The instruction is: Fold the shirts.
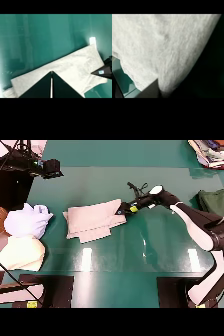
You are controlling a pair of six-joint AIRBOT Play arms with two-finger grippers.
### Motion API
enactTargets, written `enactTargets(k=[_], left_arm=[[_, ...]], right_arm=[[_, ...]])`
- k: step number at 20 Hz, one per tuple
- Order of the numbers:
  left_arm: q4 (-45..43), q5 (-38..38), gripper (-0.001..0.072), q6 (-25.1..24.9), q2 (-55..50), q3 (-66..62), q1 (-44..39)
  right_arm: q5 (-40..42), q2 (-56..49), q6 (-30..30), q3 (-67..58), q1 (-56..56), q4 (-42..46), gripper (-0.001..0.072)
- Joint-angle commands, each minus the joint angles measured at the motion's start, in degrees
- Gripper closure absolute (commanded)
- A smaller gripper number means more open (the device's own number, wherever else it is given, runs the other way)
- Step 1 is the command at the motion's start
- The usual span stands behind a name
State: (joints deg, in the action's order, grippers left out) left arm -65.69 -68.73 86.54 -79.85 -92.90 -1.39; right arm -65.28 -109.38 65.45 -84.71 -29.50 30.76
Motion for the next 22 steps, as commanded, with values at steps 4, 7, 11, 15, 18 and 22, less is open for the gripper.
enactTargets(k=[4, 7, 11, 15, 18, 22], left_arm=[[0.5, 0.3, 0.0685, 0.0, 0.0, 0.0, -6.1], [0.5, 1.0, 0.0685, 0.0, 0.0, 0.0, -10.8], [0.5, 5.1, 0.0685, 0.0, 0.0, 0.0, -16.6], [0.5, 10.0, 0.0685, 0.0, 0.0, 0.0, -20.8], [0.5, 12.7, 0.0685, 0.1, 0.0, 0.0, -22.4], [0.3, 13.4, 0.0685, 0.1, 0.0, 0.0, -22.4]], right_arm=[[2.1, 2.5, 0.1, -6.3, 2.2, 4.6, 0.0697], [0.1, 9.4, 1.8, -6.2, 11.5, 14.8, 0.0697], [-2.4, 17.8, 2.8, -6.3, 28.6, 22.9, 0.0697], [-0.3, 22.4, 2.9, -6.3, 46.1, 22.8, 0.0697], [0.8, 23.1, 3.6, -6.3, 56.8, 22.6, 0.0697], [3.3, 22.9, 4.1, -6.3, 64.9, 15.6, 0.0697]])
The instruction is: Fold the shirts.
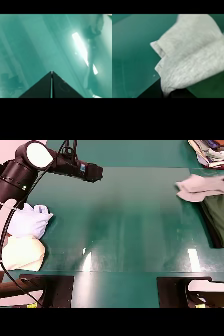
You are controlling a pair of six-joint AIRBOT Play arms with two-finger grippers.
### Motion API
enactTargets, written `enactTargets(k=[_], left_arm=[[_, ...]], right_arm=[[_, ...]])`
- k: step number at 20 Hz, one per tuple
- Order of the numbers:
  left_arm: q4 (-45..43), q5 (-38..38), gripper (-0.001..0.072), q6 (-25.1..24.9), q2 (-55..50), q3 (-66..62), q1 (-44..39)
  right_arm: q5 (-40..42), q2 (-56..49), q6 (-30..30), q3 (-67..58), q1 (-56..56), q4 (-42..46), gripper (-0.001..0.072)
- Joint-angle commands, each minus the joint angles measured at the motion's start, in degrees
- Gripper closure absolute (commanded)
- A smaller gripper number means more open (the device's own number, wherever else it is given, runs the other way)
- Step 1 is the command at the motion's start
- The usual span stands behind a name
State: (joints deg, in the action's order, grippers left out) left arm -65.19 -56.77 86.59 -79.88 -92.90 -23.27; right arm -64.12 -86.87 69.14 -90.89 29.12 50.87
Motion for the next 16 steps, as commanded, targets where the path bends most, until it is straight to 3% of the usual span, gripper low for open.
enactTargets(k=[1, 6, 12, 16], left_arm=[[-0.2, 1.6, 0.0684, 0.0, 0.0, 0.0, -0.6], [-0.3, 1.9, 0.0685, 0.0, 0.0, 0.0, -0.6], [-0.4, 1.8, 0.0685, 0.0, 0.0, 0.0, -0.6], [-0.6, 0.8, 0.0684, 0.0, 0.0, 0.0, -0.6]], right_arm=[[3.2, 0.4, 0.4, -0.2, 7.1, -7.1, 0.0697], [1.8, 0.4, 0.3, -9.4, 7.7, -10.3, 0.0697], [-13.0, 1.0, 0.3, -16.8, 9.7, -3.6, 0.0698], [-21.4, 2.4, 2.8, -16.3, 9.7, 7.3, 0.0697]])
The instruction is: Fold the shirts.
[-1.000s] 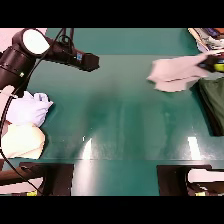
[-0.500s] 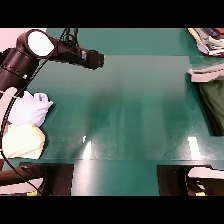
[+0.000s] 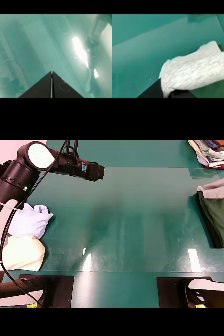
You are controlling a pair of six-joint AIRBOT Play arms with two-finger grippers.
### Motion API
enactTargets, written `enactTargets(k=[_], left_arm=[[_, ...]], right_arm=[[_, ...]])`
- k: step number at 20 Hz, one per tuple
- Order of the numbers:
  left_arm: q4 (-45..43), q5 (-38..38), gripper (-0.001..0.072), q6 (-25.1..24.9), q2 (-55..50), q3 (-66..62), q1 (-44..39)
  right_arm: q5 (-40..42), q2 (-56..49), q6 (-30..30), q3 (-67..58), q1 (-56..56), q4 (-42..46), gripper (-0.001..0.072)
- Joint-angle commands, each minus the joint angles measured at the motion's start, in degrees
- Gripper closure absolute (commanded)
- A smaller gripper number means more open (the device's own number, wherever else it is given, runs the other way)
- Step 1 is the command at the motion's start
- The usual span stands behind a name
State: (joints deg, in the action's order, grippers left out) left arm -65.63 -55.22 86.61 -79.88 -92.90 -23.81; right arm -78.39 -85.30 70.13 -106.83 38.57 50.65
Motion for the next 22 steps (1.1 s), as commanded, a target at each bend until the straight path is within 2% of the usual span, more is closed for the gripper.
enactTargets(k=[1, 9, 10, 12, 13, 17, 22], left_arm=[[-0.3, -1.3, 0.0684, -0.1, 0.0, 0.0, 0.0], [-0.4, -2.9, 0.0684, -1.6, 0.0, 0.0, 0.0], [-0.4, -2.9, 0.0684, -1.6, 0.0, 0.0, 0.0], [-0.4, -2.9, 0.0684, -1.6, 0.0, 0.0, 0.0], [-0.4, -3.0, 0.0684, -1.6, 0.0, 0.0, 0.0], [-0.4, -4.0, 0.0684, -1.6, 0.0, 0.0, 0.0], [-0.4, -4.0, 0.0684, -1.5, 0.0, 0.0, 0.0]], right_arm=[[-7.5, 2.0, 2.2, 1.6, 0.2, 9.8, 0.0697], [-6.3, 13.7, 5.7, 25.4, 0.3, 33.8, 0.0693], [-6.0, 14.5, 5.7, 27.3, 0.3, 35.0, 0.0625], [-5.8, 15.4, 5.7, 29.8, 0.2, 37.0, 0.0314], [-6.1, 15.3, 5.8, 29.9, 0.2, 38.1, 0.0229], [-6.3, 15.3, 7.1, 26.7, -0.4, 34.2, 0.0218], [-7.6, 15.4, 7.5, 20.4, -9.0, 14.8, 0.0233]])
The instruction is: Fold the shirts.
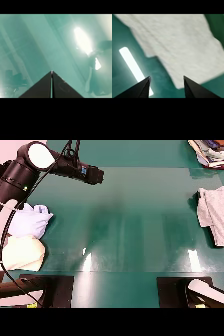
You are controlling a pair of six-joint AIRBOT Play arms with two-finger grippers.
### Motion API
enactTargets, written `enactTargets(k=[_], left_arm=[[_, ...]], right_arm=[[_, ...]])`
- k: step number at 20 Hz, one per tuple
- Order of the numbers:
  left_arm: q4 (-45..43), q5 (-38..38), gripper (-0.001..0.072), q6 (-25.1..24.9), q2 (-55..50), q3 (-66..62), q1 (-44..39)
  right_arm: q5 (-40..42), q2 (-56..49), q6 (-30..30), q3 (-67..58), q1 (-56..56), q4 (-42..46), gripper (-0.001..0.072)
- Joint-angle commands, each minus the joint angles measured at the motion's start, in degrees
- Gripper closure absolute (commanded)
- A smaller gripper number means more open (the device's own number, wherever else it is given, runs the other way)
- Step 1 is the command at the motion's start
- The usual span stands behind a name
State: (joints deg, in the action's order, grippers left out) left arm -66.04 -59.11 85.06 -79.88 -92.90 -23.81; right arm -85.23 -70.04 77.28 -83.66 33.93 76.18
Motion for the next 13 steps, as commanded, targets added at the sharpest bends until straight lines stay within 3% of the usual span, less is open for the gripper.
enactTargets(k=[1, 4, 6, 7, 13], left_arm=[[0.1, 0.3, 0.0684, 0.0, 0.0, 0.0, 0.0], [0.2, 1.6, 0.0684, 0.0, 0.0, 0.0, 0.0], [0.2, 2.9, 0.0684, 0.0, 0.0, 0.0, 0.0], [0.2, 3.6, 0.0684, 0.0, 0.0, 0.0, 0.0], [0.2, 4.7, 0.0684, 0.0, 0.0, 0.0, 0.0]], right_arm=[[-0.7, 0.1, 0.3, -3.4, -7.7, -12.9, 0.0283], [-0.2, 0.1, 0.3, -4.6, -18.2, -13.5, 0.0308], [-0.2, 0.1, -0.2, -4.6, -24.5, -13.4, 0.0633], [-0.2, 0.1, -1.9, -4.6, -27.3, -13.4, 0.0697], [-0.4, 0.1, -3.0, -4.6, -34.2, -13.1, 0.0697]])
